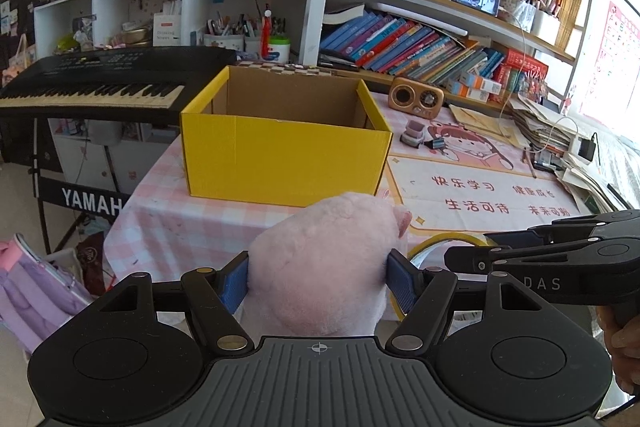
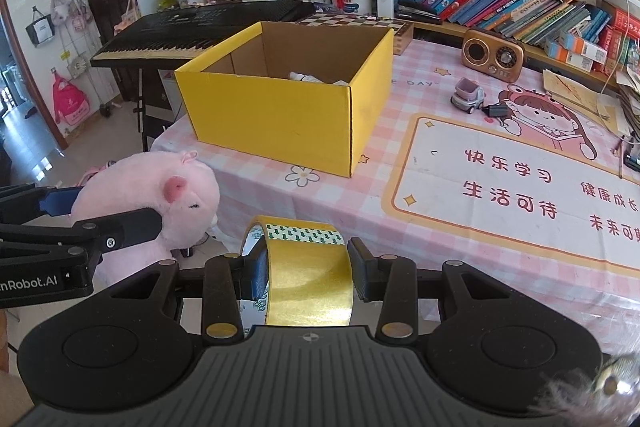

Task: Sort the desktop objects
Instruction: 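Carry the pig and tape roll with both grippers over the yellow box, then lower the pig and tape roll into the yellow box with both grippers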

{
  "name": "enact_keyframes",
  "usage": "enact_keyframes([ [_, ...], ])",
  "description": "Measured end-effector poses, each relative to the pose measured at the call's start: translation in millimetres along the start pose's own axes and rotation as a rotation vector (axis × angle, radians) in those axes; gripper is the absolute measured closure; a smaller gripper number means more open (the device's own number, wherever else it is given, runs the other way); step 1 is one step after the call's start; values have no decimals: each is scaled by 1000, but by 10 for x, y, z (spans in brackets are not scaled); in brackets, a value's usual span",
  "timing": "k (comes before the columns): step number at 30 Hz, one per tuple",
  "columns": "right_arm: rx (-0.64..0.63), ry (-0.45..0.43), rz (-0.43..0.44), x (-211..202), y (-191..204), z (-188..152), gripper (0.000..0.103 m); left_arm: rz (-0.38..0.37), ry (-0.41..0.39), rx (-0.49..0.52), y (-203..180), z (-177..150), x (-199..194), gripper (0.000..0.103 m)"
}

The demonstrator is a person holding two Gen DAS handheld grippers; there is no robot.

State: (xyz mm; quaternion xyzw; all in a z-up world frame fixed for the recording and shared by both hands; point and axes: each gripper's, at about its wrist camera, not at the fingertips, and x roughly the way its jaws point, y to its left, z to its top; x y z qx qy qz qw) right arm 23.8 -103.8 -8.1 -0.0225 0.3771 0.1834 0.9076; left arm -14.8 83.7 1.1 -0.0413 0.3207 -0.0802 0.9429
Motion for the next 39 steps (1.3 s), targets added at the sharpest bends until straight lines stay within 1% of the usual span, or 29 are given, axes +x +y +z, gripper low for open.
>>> enact_keyframes([
  [8,-14,0,0,30,5,61,66,-3,0,-2,18,58,49,33],
  [14,-15,-33,2,14,-68,217,66,-12,-8,0,11,180,140,33],
  [16,-18,-55,8,-1,-95,315,66,-19,-17,0,-2,244,177,33],
  [20,-31,-133,25,-52,-147,589,66,-15,-55,1,-15,418,252,33],
  [23,-35,-187,39,-54,-203,827,66,-1,-89,4,0,597,323,33],
  [27,-44,-233,53,53,-268,1135,66,22,-125,8,47,874,454,33],
  [32,-68,-262,72,323,-314,1509,66,63,-158,12,118,1185,686,33],
  [39,-130,-242,103,841,-347,1882,66,140,-129,3,279,1467,1117,32],
])
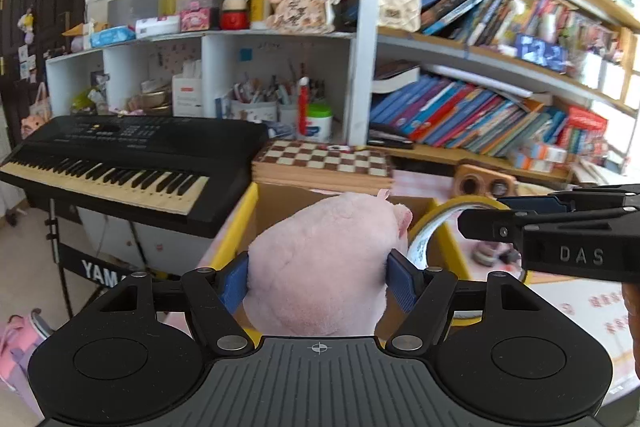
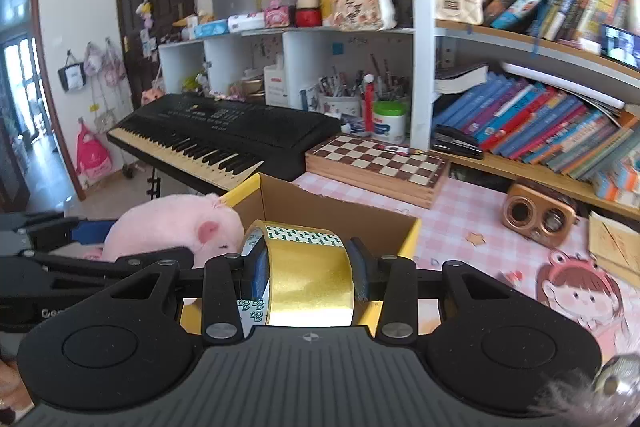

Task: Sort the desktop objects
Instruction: 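Lower the pig and tape roll into the yellow box with both grippers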

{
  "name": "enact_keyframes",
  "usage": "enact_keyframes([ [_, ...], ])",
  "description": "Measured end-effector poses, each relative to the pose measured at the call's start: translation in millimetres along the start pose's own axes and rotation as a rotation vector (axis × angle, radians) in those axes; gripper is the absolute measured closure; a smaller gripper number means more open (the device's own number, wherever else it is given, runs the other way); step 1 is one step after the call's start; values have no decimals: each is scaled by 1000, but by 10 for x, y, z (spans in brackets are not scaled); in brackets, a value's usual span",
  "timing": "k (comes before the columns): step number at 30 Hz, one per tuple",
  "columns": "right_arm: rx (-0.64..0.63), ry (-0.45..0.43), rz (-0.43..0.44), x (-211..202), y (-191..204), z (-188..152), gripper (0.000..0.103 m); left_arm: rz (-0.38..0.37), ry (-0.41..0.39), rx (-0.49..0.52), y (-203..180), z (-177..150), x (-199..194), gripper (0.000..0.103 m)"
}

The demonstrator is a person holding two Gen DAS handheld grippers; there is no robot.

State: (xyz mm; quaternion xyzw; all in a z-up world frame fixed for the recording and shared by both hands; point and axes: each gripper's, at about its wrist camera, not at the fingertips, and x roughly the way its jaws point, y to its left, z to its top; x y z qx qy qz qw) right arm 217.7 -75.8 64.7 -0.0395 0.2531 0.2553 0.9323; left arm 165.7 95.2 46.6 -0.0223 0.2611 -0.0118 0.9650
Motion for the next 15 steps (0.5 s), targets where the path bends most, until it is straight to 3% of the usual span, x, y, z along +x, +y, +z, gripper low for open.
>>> enact_keyframes([
  [6,-82,72,35,553,-19,-8,65,71,57,15,66,93,433,32],
  [15,-190,231,110,1129,-60,-222,66,102,164,68,27,-9,826,32],
])
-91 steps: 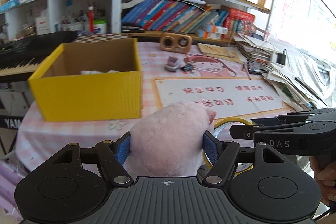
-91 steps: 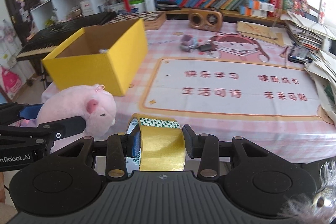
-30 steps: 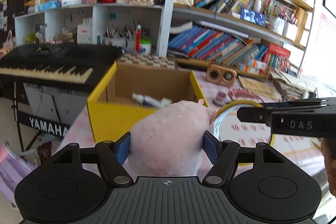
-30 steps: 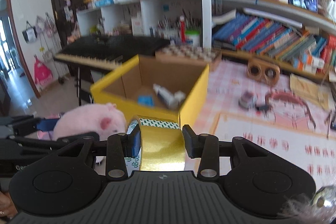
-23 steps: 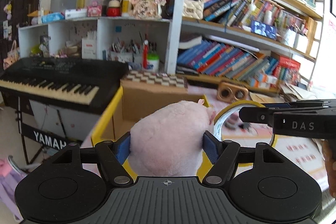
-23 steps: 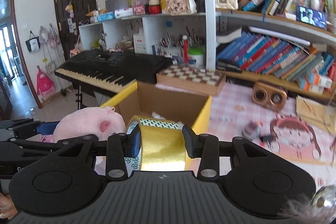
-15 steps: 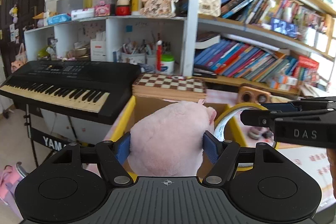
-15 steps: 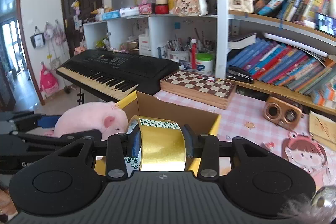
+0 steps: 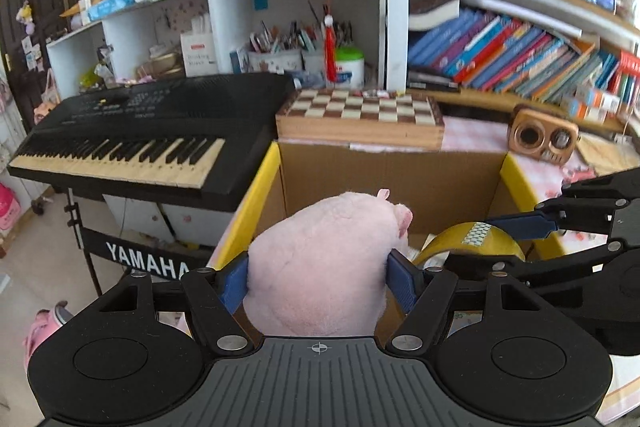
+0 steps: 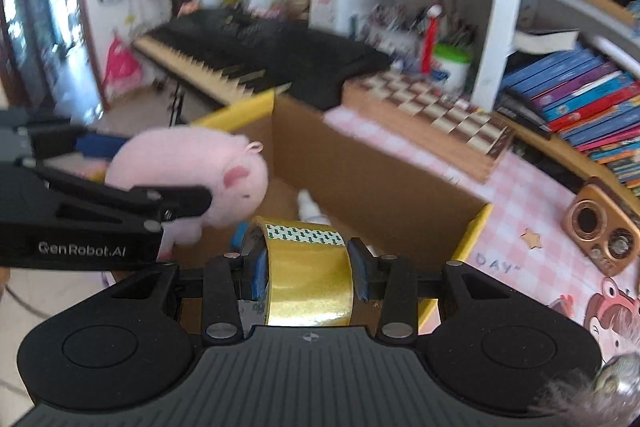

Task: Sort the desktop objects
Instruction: 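Lower the pig and tape roll into the yellow box with both grippers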

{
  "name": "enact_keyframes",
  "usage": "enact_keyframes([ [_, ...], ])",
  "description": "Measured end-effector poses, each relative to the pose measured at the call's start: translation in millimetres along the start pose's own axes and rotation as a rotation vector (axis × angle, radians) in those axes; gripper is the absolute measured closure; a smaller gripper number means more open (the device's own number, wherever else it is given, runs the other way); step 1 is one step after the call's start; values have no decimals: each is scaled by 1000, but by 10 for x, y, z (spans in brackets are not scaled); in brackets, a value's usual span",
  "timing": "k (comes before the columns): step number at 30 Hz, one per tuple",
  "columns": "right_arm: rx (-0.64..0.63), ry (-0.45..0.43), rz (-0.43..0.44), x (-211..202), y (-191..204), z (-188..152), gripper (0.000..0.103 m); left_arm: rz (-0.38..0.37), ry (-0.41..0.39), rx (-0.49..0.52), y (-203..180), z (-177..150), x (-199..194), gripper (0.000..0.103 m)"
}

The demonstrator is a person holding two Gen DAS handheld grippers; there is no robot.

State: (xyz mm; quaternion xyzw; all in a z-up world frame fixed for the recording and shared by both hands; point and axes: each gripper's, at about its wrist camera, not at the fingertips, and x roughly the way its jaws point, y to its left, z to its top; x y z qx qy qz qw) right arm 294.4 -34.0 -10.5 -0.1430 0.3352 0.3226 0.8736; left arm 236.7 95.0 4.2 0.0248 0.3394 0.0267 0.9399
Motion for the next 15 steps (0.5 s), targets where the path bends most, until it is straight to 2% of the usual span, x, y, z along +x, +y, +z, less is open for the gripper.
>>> enact_keyframes([
  [4,-62,63,34,153,43,-47,65,3,43,12,-18,-11,157,32],
  [12,-176,82,32,278,127,-7,67,-15,100,-25,-9,-34,353,31],
  [15,-162,101,24,335,77,-11,69,0,111,-6,-22,-42,397,30],
])
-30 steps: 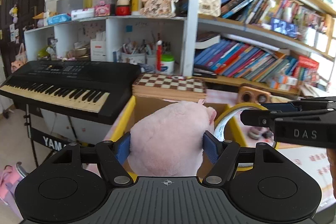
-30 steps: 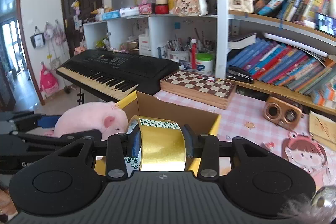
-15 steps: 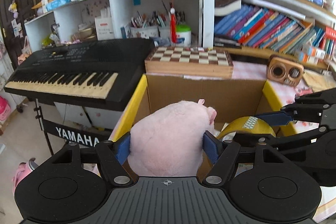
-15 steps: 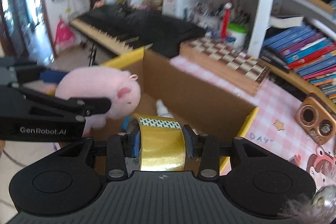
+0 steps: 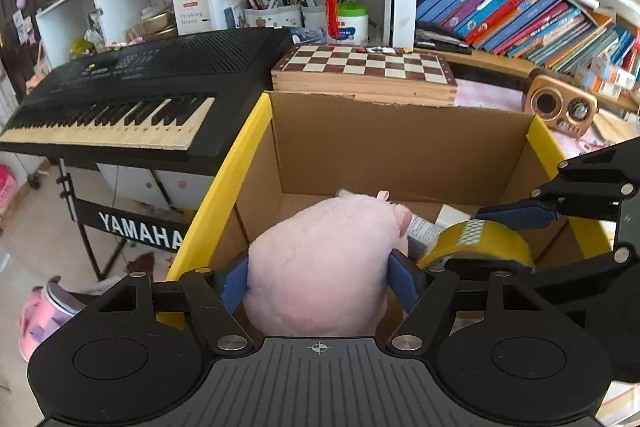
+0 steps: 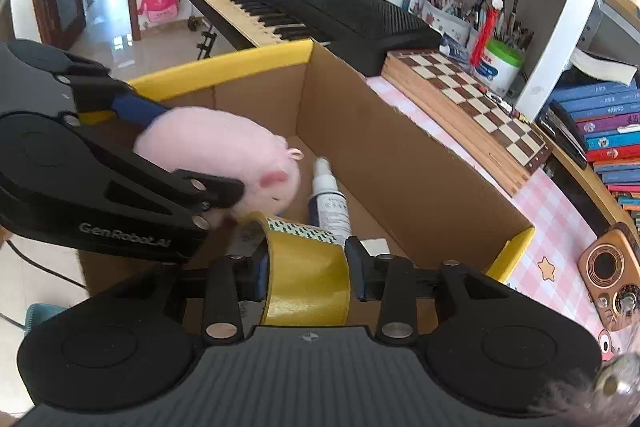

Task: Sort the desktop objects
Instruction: 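Lower the pig and tape roll into the yellow box with both grippers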

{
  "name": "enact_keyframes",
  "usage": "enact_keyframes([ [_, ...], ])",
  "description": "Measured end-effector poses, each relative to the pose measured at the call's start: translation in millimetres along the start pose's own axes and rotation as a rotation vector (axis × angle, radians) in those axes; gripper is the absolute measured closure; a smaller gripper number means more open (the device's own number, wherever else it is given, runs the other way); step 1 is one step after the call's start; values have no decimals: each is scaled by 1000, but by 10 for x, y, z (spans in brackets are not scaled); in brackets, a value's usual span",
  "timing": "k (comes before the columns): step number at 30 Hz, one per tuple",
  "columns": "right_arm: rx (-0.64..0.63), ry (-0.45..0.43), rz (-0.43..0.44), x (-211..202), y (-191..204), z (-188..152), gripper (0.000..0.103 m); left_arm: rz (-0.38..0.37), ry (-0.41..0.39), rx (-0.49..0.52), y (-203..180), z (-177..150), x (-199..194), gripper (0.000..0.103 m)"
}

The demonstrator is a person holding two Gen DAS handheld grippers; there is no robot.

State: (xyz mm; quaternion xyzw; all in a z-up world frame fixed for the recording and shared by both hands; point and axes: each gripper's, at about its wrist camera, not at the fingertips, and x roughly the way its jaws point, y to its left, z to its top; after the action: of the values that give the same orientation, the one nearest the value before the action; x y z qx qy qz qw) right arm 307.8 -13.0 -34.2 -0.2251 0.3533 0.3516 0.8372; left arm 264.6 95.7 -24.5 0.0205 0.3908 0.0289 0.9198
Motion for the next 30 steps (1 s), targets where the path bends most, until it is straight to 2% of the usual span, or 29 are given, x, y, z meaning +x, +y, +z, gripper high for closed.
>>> enact_keyframes([
  [3,18,25,-3,46,-41,-20,70,12,7,24,-22,-8,14,30],
  [9,31,22,-6,39,-66,-29,68,11,9,25,-20,0,16,27],
  [11,36,15,-7,22,-65,-33,65,14,2,8,10,3,-6,16],
  [14,39,5,-16,-9,-54,-29,61,16,-18,1,32,-14,-80,14],
  [20,83,-52,-35,-239,-43,-36,57,2,-81,-17,49,-22,-336,14],
  [30,226,-166,-136,-739,-84,-105,56,-37,-211,-16,-9,-29,-875,10],
])
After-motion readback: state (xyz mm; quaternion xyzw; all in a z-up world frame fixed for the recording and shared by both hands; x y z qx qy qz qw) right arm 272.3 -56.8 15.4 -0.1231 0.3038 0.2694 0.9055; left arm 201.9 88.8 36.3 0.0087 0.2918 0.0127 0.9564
